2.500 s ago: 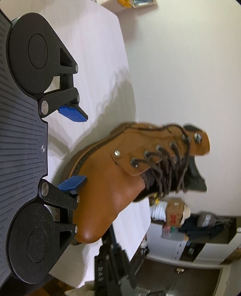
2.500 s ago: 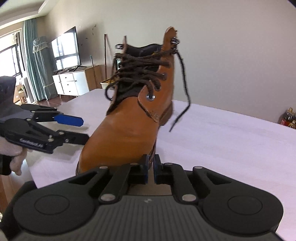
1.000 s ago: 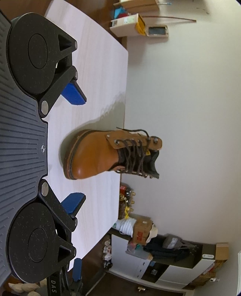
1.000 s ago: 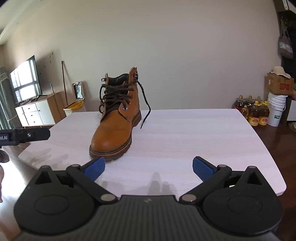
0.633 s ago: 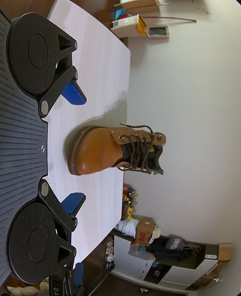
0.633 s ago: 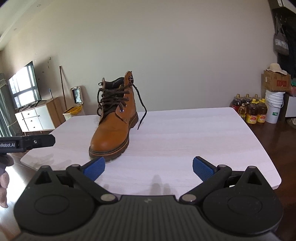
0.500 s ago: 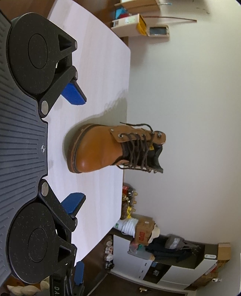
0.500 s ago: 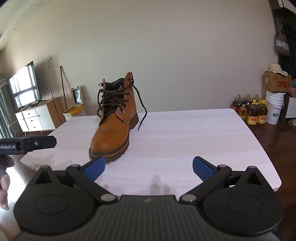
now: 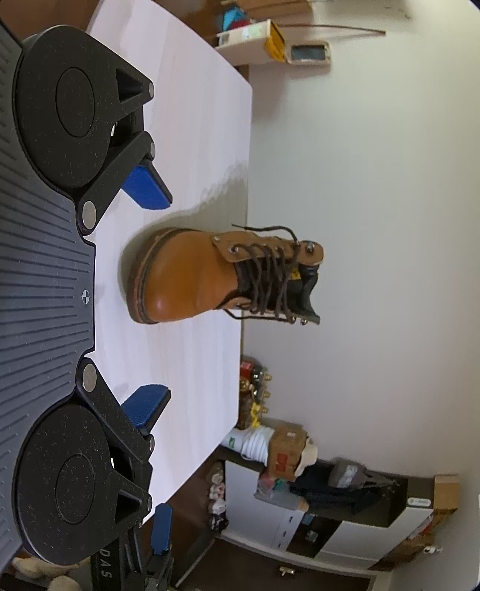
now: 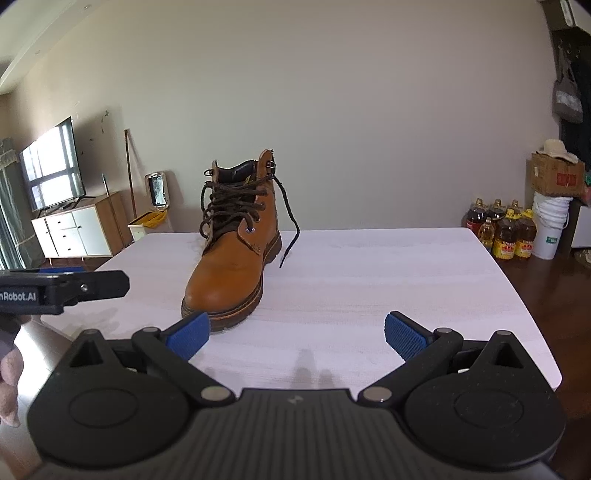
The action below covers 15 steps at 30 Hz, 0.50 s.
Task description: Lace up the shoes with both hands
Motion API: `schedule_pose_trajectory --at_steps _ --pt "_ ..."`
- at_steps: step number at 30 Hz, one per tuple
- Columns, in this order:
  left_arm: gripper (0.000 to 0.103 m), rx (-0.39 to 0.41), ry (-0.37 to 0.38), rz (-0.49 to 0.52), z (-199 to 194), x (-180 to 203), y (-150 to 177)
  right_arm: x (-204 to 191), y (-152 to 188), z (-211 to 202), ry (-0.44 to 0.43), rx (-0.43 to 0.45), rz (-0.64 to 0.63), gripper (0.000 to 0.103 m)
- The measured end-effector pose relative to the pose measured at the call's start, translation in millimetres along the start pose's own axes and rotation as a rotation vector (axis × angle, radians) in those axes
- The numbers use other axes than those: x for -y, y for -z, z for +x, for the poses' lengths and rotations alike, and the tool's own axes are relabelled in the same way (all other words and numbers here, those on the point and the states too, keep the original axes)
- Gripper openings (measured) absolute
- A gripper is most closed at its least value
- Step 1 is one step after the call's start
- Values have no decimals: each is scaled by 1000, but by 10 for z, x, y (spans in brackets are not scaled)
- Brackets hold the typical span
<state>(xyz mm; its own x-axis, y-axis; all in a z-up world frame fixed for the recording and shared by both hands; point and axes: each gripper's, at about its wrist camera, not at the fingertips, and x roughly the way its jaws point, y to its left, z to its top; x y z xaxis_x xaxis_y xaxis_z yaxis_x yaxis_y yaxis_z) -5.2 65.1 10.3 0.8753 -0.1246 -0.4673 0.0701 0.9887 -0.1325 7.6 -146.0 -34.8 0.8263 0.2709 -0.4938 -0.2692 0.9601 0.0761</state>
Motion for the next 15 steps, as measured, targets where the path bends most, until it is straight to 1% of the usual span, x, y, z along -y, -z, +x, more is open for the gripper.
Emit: schedule_pose_trajectory --at_steps 2,5,11,15 --pt "103 -3 -2 -6 -4 14 -24 -1 -15 -2 4 -5 -7 102" --pt "103 -8 29 -21 -17 -1 -62 11 -52 -16 7 -6 -9 102" --pt "103 13 3 2 -118 30 -63 -6 -173 -59 2 -5 -22 102" --pt "103 9 -18 -3 -177 -18 -46 -60 -212 -84 -17 6 -30 102"
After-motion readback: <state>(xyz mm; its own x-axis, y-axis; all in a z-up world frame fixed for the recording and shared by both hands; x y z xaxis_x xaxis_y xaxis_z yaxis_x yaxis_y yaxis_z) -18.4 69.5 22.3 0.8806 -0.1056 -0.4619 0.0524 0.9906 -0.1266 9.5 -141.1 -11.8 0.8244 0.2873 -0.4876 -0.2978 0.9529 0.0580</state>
